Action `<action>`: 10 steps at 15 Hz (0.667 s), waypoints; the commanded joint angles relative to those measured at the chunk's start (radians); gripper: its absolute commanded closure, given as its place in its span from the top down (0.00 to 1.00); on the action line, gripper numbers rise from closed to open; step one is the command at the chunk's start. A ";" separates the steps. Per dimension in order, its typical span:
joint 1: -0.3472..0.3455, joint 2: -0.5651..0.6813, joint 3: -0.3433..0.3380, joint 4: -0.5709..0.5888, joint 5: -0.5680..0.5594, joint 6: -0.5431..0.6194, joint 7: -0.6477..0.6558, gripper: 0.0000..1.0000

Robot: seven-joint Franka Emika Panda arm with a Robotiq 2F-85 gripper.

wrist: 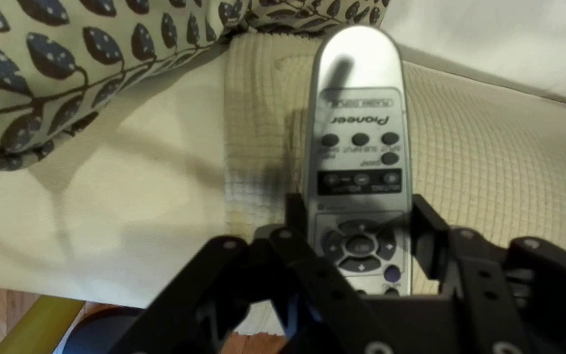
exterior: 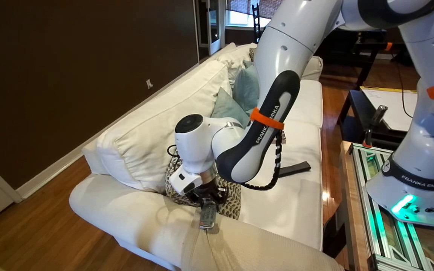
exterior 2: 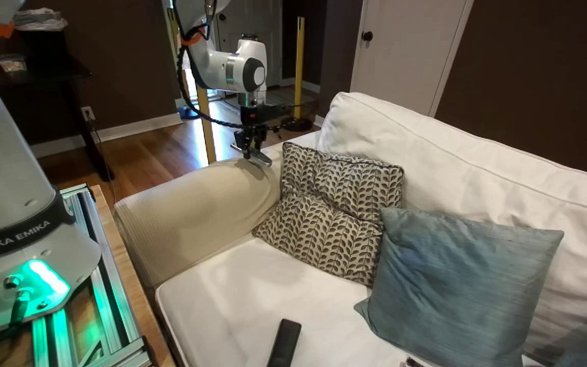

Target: Put both remote controls into the armrest

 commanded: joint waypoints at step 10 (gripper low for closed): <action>0.105 0.161 -0.043 0.222 0.017 -0.100 0.108 0.28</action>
